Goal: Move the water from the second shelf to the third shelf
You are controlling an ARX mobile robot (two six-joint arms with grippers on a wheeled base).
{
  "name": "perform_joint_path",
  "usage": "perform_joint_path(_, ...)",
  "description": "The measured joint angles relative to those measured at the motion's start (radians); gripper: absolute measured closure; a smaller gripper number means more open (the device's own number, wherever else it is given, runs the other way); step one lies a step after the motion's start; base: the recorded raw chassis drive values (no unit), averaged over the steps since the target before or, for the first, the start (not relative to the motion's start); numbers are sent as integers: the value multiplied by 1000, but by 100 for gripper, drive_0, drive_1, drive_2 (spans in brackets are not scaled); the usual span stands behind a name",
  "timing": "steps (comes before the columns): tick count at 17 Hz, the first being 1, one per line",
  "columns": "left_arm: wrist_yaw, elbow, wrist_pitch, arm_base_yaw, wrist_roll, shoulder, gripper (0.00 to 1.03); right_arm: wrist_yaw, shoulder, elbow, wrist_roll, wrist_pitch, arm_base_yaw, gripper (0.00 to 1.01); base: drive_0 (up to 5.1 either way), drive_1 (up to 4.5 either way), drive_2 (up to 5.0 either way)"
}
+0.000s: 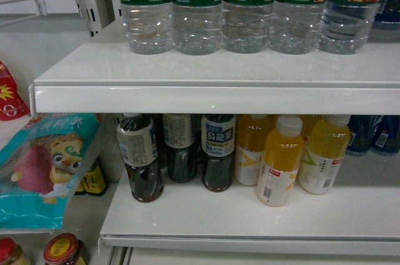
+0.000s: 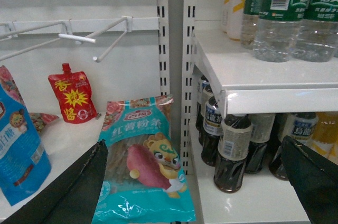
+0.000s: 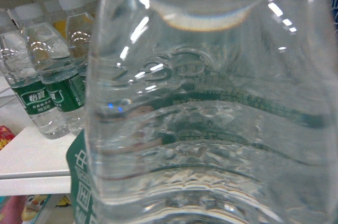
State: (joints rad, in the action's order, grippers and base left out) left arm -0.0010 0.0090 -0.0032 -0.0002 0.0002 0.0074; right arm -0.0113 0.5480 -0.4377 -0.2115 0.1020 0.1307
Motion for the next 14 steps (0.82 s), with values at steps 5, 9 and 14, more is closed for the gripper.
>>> perform_joint_path(5, 0, 0, 0, 0, 0, 0, 5, 0, 0, 0, 0, 3, 0, 59, -338, 171, 171)
perform_joint_path(9, 0, 0, 0, 0, 0, 0, 5, 0, 0, 0, 0, 1, 0, 59, -255, 116, 116)
perform_joint_path(14, -1, 0, 0, 0, 0, 0, 5, 0, 0, 0, 0, 2, 0, 59, 0, 0, 0)
